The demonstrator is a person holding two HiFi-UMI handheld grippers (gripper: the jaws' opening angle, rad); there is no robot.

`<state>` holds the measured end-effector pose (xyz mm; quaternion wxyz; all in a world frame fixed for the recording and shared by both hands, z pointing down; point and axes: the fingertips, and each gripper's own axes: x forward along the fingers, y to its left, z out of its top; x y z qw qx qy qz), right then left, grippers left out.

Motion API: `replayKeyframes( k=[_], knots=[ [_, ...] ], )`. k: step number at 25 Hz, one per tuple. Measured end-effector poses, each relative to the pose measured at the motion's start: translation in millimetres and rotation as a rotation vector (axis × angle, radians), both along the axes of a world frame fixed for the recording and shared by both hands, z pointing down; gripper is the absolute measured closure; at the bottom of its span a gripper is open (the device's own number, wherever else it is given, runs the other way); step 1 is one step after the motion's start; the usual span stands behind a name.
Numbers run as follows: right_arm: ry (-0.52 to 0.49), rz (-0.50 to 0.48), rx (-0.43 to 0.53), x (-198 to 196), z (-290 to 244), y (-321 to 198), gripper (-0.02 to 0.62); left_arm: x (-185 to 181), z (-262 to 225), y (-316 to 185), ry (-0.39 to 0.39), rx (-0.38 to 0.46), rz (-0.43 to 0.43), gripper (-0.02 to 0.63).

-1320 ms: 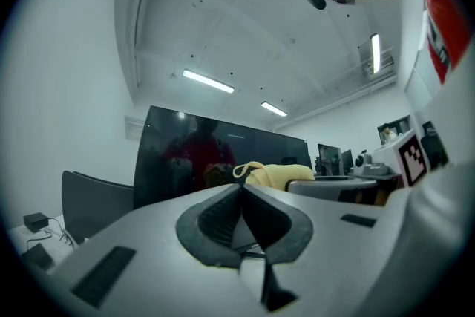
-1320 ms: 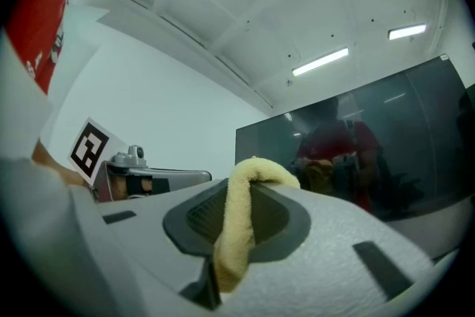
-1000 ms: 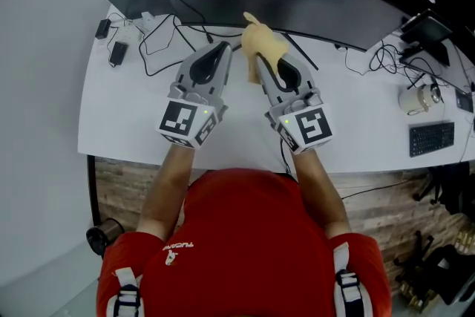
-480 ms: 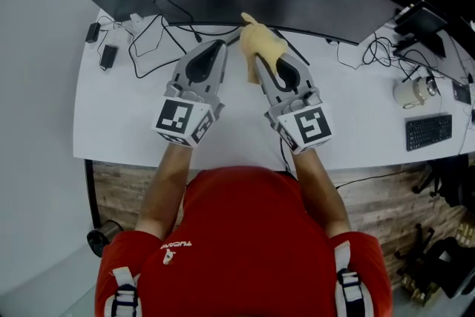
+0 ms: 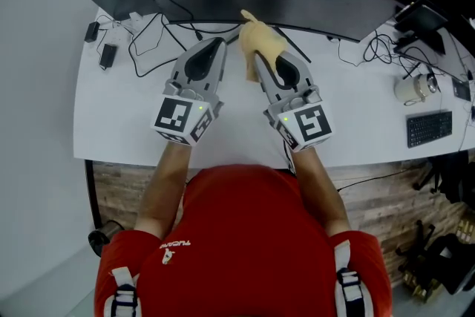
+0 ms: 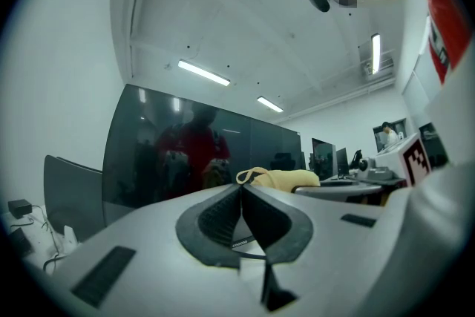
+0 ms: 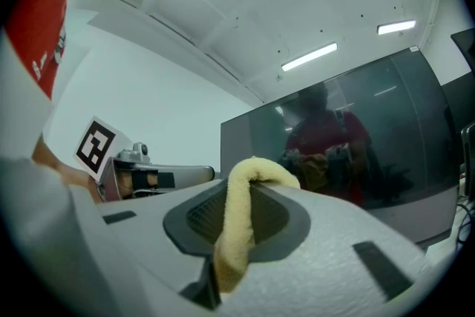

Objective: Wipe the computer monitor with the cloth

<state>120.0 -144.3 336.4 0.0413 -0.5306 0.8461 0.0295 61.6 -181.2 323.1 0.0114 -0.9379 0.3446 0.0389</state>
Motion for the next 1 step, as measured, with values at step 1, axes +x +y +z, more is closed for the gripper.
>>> replayKeyframes(
  k=[1],
  knots=[
    [-0.005, 0.001, -0.002, 0.2, 0.1, 0.0, 0.538, -0.3, 0.0, 0.0, 0.0, -0.001, 0.0, 0.595]
  ],
)
